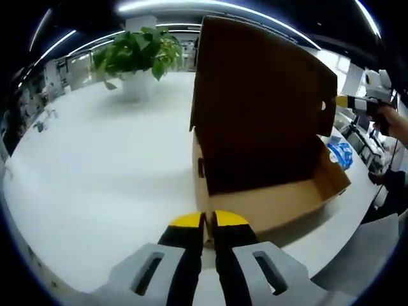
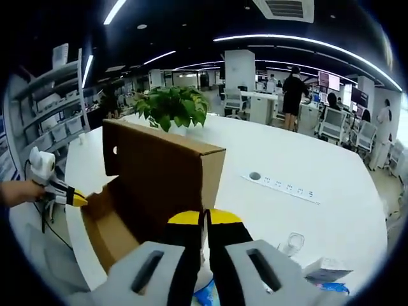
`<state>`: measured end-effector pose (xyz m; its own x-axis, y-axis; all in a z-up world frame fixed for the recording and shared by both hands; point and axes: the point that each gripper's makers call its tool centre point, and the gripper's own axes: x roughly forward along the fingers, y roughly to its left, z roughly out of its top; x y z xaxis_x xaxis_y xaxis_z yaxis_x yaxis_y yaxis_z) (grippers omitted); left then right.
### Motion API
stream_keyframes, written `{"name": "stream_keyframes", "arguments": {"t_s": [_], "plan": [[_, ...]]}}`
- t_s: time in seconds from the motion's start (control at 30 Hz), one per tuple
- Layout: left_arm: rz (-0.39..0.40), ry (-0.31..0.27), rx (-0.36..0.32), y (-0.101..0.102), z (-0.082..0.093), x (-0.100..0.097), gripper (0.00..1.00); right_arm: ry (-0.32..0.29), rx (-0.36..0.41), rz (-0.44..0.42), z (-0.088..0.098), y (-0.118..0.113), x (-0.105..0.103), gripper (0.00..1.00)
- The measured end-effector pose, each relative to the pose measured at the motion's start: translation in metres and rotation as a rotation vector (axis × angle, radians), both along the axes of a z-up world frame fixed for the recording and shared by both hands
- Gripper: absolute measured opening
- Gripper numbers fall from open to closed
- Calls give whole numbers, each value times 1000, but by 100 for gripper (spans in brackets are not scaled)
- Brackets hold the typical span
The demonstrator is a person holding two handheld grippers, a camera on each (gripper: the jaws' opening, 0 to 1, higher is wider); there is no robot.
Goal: Operate the shoe box by opening the lid, removing the specified soft item, and placing it in the target area until the item is outside and the box remains undamaged.
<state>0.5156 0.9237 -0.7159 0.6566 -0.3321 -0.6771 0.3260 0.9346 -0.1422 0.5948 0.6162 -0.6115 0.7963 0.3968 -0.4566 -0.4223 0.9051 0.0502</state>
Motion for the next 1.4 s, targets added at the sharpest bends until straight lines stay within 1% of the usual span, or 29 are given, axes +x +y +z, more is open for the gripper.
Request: {"name": "stream_keyframes", "arguments": {"t_s": [0.2,0.33,0.6,0.87,1.07,1.2,1.4], "plan": [[-8,4,-10,0,0,0,3,3,33,-32,0,1,-7,0],[-13,16,-17,0,-1,1,3,6,53,-44,-1,2,-12,1],[-14,18,-24,0,-1,0,4,-2,81,-60,-3,4,-22,1],[-31,21,-9,1,-2,1,4,-21,85,-78,-5,6,-32,2],[-45,30,-6,0,-1,0,4,-23,93,-90,-7,8,-38,2],[-47,20,-2,0,0,-1,4,-26,79,-85,-9,8,-43,2],[-56,2,-2,1,3,-4,4,-24,79,-89,-13,9,-50,3]]}}
